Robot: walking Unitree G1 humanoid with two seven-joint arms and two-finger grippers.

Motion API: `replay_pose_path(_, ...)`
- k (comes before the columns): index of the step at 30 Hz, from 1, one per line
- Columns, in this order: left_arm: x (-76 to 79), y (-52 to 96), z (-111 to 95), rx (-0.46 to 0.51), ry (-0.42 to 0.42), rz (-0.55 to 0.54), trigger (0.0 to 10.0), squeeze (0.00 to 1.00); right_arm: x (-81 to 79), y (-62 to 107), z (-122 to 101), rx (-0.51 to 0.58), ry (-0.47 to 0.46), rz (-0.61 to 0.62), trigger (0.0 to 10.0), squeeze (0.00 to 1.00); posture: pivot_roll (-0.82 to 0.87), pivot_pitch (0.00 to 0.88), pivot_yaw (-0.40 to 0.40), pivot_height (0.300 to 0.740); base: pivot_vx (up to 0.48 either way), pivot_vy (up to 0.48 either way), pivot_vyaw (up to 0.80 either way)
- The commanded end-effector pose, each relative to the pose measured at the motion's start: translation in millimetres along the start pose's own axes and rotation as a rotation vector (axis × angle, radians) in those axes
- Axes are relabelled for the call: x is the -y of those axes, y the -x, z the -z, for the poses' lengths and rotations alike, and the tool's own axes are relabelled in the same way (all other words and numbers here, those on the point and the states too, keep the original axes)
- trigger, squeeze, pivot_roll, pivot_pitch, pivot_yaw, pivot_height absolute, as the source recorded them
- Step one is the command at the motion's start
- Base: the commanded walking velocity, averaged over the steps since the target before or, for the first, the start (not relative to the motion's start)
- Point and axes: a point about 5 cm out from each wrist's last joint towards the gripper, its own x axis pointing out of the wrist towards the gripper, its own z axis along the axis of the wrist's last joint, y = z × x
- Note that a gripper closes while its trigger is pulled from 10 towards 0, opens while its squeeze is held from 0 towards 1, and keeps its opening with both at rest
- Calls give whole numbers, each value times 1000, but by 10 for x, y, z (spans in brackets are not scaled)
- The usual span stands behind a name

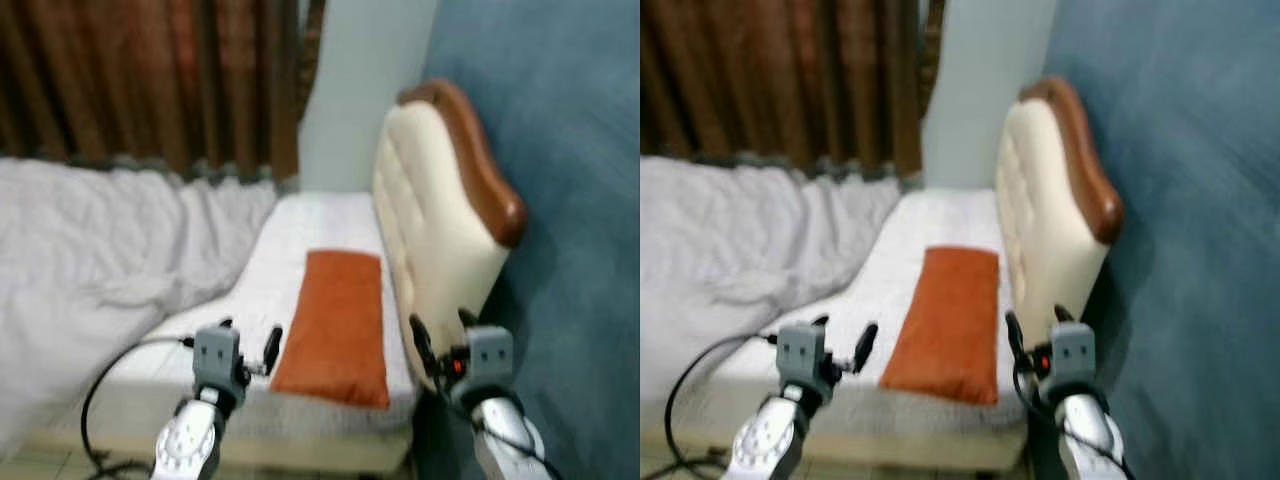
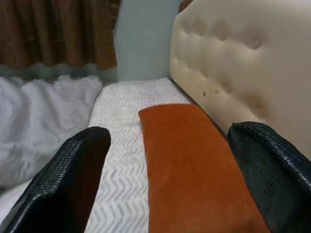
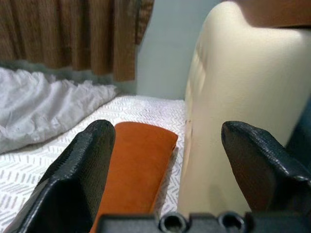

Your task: Clean up the room

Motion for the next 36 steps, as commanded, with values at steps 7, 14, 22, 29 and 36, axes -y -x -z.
replay_pose_path(7,-40,57,68,-12,9,-28,10000,0,-57,-68,40,-36,-13,-72,10000,0,87,7,-136,740,448,0,0)
replay_pose_path(14,27,74,55,1,1,-8,10000,0,-244,-89,-28,0,-89,-194,10000,0,89,4,-131,740,421,117,123)
replay_pose_path(22,-128,-109,-66,-17,-133,79,10000,0,-156,-386,341,-251,-98,-24,10000,0,96,55,-67,740,246,171,54)
replay_pose_path(29,-267,141,-260,-31,-175,158,10000,0,307,-541,416,-369,-278,442,10000,0,165,241,10,740,0,0,0)
replay_pose_path(36,-168,784,-559,-82,-150,235,10000,0,365,-568,424,-349,-547,499,10000,0,224,546,57,740,0,0,0)
